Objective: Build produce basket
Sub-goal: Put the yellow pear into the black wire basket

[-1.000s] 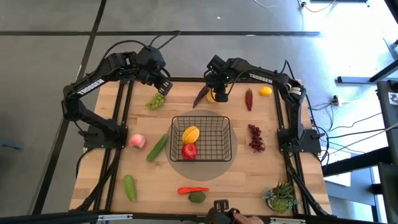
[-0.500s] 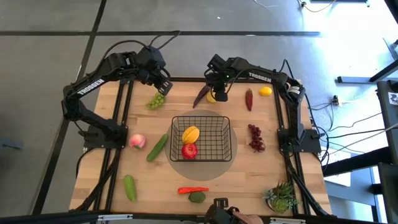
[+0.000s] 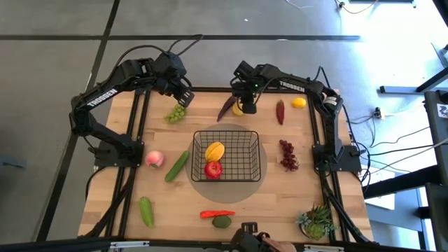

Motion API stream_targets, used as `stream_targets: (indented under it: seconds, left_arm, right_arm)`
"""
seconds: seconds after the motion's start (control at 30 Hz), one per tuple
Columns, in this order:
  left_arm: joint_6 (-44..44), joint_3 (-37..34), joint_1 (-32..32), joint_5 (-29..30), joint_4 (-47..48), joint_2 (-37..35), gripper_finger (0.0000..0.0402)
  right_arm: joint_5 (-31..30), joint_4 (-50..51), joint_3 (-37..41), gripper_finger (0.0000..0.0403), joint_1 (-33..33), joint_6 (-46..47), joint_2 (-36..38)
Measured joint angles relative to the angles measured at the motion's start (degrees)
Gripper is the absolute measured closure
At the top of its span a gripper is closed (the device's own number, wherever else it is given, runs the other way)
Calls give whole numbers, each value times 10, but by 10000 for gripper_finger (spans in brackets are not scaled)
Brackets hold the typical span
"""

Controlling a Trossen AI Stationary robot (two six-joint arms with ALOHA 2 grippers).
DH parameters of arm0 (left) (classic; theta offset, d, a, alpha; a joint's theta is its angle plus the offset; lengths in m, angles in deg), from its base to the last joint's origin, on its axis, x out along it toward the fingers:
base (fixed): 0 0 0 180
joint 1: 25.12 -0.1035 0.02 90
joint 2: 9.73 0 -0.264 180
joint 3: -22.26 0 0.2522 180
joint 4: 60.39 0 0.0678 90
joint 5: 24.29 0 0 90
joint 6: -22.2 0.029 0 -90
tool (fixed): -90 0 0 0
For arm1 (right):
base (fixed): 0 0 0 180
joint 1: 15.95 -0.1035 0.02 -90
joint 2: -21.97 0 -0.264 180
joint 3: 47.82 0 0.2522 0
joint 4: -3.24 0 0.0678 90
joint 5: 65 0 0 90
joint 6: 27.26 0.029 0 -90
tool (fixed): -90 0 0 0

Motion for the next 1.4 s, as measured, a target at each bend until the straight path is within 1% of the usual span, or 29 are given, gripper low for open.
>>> stream_targets:
  seconds: [0.83, 1.03, 1.4]
  left_arm:
    - [0, 0, 0, 0, 0, 0, 315]
    - [-1, 0, 0, 0, 0, 0, 315]
    - [0, 0, 0, 0, 0, 0, 315]
  right_arm:
    - [0, 3, 0, 313, 2, 0, 0]
    - [-3, 3, 0, 313, 2, 0, -14]
    - [-3, -1, 0, 313, 2, 0, -15]
